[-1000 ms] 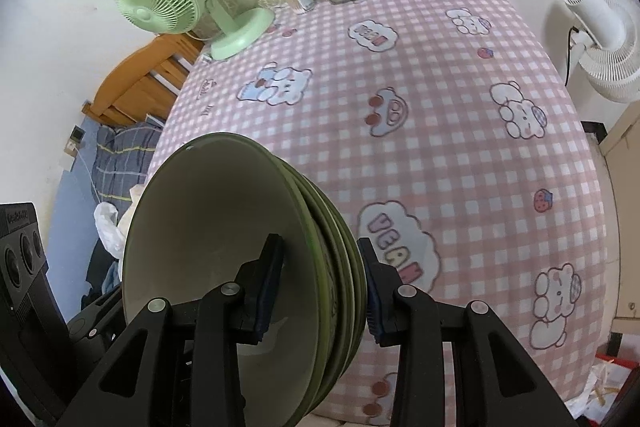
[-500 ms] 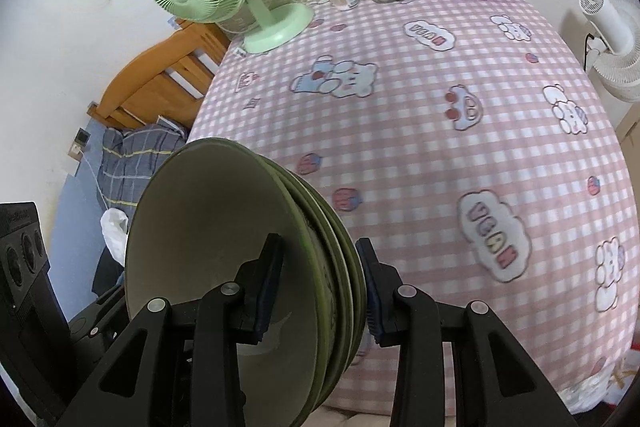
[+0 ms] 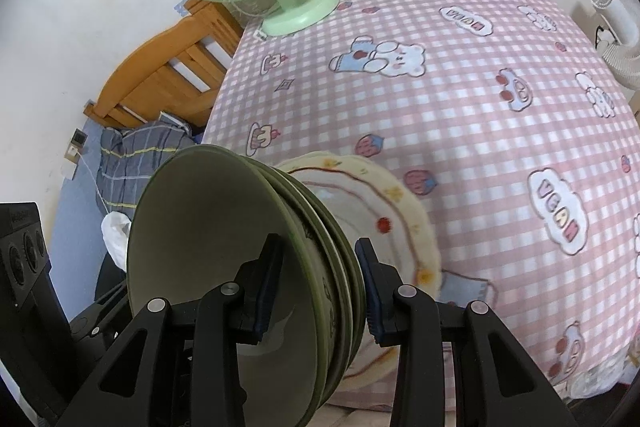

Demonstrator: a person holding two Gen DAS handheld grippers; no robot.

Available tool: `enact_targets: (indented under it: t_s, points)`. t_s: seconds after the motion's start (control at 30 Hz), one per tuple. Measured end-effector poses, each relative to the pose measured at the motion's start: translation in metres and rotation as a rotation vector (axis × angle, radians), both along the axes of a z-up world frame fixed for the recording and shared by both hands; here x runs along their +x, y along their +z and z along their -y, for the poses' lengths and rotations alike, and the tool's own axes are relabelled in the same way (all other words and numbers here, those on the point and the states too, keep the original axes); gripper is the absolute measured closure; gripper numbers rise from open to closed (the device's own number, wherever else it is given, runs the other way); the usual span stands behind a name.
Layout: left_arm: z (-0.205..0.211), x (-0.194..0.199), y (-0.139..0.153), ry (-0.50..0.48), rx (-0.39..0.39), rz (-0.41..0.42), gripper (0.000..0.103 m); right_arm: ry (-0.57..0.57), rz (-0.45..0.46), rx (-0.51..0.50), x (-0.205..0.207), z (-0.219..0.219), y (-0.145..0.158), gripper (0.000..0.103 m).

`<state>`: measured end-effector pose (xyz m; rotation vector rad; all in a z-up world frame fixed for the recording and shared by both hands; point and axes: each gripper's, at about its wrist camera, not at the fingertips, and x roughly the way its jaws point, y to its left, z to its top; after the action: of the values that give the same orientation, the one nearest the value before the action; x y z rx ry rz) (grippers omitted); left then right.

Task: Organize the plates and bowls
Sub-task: 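Lift the bowl stack and carry it over the red-rimmed plate stack, then lower the bowl stack onto the red-rimmed plate and open the right gripper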

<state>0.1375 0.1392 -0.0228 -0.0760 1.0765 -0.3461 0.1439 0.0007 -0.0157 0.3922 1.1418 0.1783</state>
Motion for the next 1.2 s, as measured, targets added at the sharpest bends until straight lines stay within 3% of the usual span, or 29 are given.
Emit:
enact_targets:
  t_s: [0.4,0.97,1.1,1.2]
  points:
    - [-0.017,0.014,-0.025,-0.022,0.006,-0.079,0.046,-0.018,-0.089,-0.01,0.013,-0.023,-0.026,0.064]
    - [-0.009,0.023,-0.029,-0.017,0.018,-0.066,0.046,-0.02,-0.107,-0.039,0.027,-0.018,-0.035,0.064]
    - [-0.01,0.019,-0.027,-0.017,0.048,-0.05,0.04,-0.031,-0.108,-0.03,0.023,-0.017,-0.036,0.062]
    - [-0.013,0.017,-0.028,-0.001,0.096,-0.04,0.025,-0.068,-0.117,-0.045,0.017,-0.014,-0.038,0.045]
